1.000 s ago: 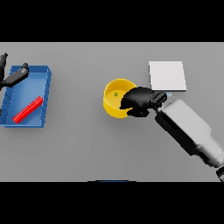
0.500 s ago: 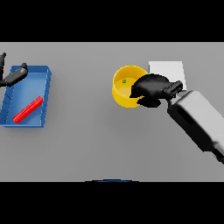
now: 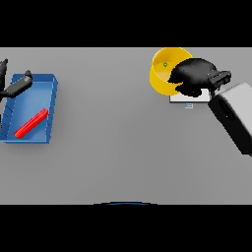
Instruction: Pick up the red beaker and tilt it to pour out 1 green nut into yellow bowl. Pick up the yellow bowl and place it on the metallic measuring scale.
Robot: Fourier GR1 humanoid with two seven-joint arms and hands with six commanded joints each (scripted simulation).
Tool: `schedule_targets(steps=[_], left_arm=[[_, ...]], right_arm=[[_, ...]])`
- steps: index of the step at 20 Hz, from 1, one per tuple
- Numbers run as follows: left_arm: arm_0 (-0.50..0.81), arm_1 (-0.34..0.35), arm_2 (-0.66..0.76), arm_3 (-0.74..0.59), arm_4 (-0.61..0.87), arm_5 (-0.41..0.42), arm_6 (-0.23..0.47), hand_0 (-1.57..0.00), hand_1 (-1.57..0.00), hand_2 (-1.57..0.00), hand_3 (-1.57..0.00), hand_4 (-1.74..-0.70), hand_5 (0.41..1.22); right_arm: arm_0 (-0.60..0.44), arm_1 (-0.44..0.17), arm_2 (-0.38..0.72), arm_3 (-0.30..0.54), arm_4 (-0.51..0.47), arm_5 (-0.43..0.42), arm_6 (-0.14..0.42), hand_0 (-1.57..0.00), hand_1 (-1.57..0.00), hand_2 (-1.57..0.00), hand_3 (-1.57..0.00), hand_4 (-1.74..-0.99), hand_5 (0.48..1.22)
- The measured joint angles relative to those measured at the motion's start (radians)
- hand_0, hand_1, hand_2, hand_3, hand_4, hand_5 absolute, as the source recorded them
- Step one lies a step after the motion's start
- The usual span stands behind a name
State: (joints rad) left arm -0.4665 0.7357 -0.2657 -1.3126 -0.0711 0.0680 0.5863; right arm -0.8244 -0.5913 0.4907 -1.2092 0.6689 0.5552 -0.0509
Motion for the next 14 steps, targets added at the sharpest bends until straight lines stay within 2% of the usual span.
schedule_targets(steps=[4, 5, 6, 7, 10, 12, 14], left_arm=[[0.003, 0.018, 0.013, -0.016, 0.019, -0.008, 0.024, 0.00, 0.00, 0.00, 0.00, -0.83, 0.769], [0.010, 0.010, 0.006, -0.014, 0.016, -0.003, 0.024, 0.00, 0.00, 0.00, 0.00, -0.83, 0.773], [0.009, 0.014, 0.007, -0.011, 0.016, -0.001, 0.024, 0.00, 0.00, 0.00, 0.00, -0.83, 0.774], [0.007, 0.014, 0.007, -0.007, 0.013, -0.001, 0.023, 0.00, 0.00, 0.00, 0.00, -0.82, 0.772], [0.008, 0.019, 0.006, 0.002, 0.014, -0.003, 0.022, 0.00, 0.00, 0.00, 0.00, -0.82, 0.759], [0.009, 0.023, 0.006, 0.004, 0.018, 0.000, 0.023, 0.00, 0.00, 0.00, 0.00, -0.81, 0.757], [-0.003, 0.014, -0.004, 0.019, 0.013, 0.004, 0.024, 0.00, 0.00, 0.00, 0.00, -0.81, 0.749]], right_arm=[[-0.010, -0.007, -0.016, 0.117, -0.006, -0.039, -0.014, -1.57, -1.57, -1.57, -1.18, -1.720, 1.221], [-0.018, -0.013, -0.020, 0.154, -0.005, -0.051, -0.040, -1.57, -1.57, -1.57, -1.17, -1.720, 1.221], [-0.020, -0.013, -0.019, 0.180, -0.002, -0.067, -0.041, -1.57, -1.57, -1.57, -1.17, -1.720, 1.221], [-0.020, -0.015, -0.019, 0.193, -0.003, -0.071, -0.038, -1.57, -1.57, -1.57, -1.18, -1.721, 1.221], [-0.036, -0.012, -0.021, 0.308, 0.012, -0.123, -0.055, -1.57, -1.57, -1.57, -1.25, -1.722, 1.221], [-0.057, 0.014, -0.019, 0.412, 0.027, -0.176, -0.074, -1.57, -1.57, -1.57, -1.36, -1.724, 1.221], [-0.075, 0.040, -0.011, 0.479, 0.033, -0.215, -0.102, -1.57, -1.57, -1.57, -1.41, -1.724, 1.221]])
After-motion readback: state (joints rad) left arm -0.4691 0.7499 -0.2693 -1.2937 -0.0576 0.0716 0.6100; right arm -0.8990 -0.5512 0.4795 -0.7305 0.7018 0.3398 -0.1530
